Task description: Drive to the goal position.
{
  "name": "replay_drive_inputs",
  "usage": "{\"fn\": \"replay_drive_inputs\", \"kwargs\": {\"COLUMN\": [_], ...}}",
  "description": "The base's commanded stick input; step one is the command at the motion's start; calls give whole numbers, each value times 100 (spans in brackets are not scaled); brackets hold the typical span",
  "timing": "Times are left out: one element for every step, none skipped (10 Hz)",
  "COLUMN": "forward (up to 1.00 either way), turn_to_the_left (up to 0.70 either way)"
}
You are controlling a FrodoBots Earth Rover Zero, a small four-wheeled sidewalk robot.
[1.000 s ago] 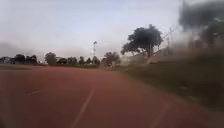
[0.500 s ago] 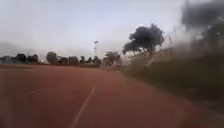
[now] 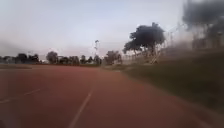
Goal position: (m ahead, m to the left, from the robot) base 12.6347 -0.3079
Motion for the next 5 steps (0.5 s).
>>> {"fn": "replay_drive_inputs", "kwargs": {"forward": [70,70,70,70,70], "turn_to_the_left": [0,0,0,0,0]}}
